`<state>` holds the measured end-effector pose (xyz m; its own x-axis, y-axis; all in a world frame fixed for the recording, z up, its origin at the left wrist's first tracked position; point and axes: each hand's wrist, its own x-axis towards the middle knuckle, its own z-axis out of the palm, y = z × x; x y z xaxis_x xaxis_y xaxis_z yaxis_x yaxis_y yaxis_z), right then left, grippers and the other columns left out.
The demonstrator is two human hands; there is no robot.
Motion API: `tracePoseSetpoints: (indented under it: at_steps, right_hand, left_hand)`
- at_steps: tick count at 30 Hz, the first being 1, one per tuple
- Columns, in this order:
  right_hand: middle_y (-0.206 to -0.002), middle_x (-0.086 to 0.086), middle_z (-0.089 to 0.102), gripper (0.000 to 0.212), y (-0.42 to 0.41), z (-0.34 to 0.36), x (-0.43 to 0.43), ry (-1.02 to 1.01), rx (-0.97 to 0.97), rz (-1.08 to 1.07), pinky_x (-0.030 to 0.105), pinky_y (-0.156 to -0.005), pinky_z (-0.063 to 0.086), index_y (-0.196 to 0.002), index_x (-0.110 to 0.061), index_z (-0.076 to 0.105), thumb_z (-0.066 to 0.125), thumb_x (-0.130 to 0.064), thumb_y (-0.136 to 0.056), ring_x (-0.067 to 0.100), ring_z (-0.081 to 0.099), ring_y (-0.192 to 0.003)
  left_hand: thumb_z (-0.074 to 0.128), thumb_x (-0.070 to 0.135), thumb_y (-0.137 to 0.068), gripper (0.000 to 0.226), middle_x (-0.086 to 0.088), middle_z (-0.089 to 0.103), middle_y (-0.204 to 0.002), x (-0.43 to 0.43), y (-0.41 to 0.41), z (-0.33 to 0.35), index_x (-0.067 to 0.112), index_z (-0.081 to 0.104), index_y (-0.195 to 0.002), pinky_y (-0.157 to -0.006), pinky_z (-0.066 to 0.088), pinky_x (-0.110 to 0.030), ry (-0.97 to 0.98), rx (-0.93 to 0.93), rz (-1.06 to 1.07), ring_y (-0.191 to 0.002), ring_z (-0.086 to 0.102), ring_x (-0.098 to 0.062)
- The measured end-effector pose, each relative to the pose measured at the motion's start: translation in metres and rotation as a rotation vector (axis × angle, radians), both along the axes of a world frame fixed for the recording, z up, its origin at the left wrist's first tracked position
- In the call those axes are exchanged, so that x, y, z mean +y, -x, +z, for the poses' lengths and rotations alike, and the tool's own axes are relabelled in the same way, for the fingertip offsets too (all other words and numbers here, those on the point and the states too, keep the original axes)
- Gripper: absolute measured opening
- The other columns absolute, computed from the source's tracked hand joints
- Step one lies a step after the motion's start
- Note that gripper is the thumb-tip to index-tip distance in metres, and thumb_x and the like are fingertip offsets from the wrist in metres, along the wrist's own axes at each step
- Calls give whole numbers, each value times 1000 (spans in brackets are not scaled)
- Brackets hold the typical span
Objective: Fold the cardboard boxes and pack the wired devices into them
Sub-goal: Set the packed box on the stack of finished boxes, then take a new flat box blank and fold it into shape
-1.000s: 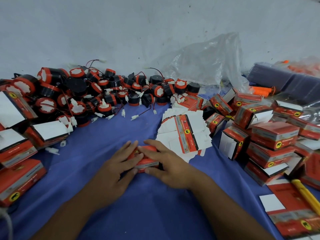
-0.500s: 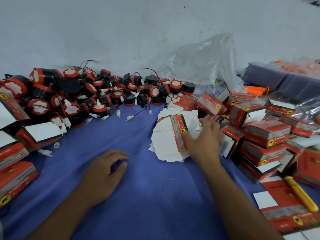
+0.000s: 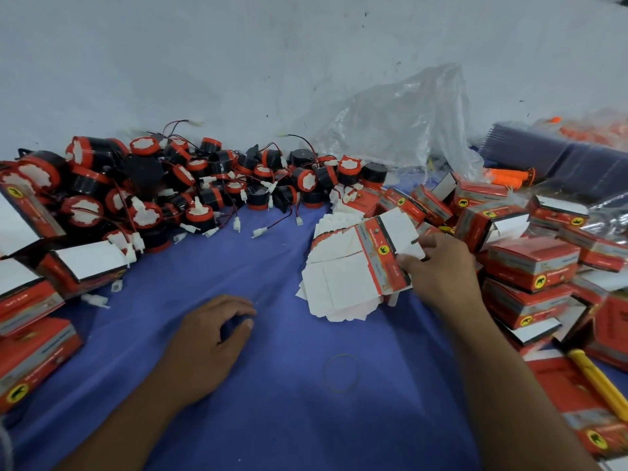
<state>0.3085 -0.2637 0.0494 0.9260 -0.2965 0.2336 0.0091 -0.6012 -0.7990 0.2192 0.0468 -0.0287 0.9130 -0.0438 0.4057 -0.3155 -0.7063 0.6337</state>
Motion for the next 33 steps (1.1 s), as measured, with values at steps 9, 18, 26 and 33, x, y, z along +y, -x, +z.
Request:
tracePoseSetpoints:
  at_steps: [9,18,26,33]
  right_hand:
    - [-98,5,56,10,11,-1,17,387,-367,-109,31,-70,40,-94,-7,71,63,-12,-96,26,55,-90]
    - [-87,2,59,17,20,9,14,186,-817,-243,26,-78,31,-92,-8,62,58,-22,-98,32,52,-93]
    - [-146,18,43,18,59,-38,116,378,-631,795,42,-110,39,-104,-2,68,59,-16,-97,33,41,-136]
    - [-143,7,51,27,66,-42,116,342,-395,983,41,-103,46,-116,-4,65,66,-23,-97,21,48,-131]
  left_hand:
    - [67,14,-91,28,26,62,-110,-1,1,2,41,64,-96,-86,35,0,14,-2,8,-108,53,13]
    - [64,23,-94,25,26,64,-108,-2,1,3,43,60,-109,-86,48,-17,128,12,25,-102,58,7]
    - [71,61,-80,81,-1,57,-135,-5,-4,3,30,35,-146,-95,51,-32,692,-10,-336,-122,58,-20]
    - [82,57,-70,74,-1,66,-103,-5,-1,18,8,59,-121,-91,47,-42,1060,415,-482,-96,63,-14]
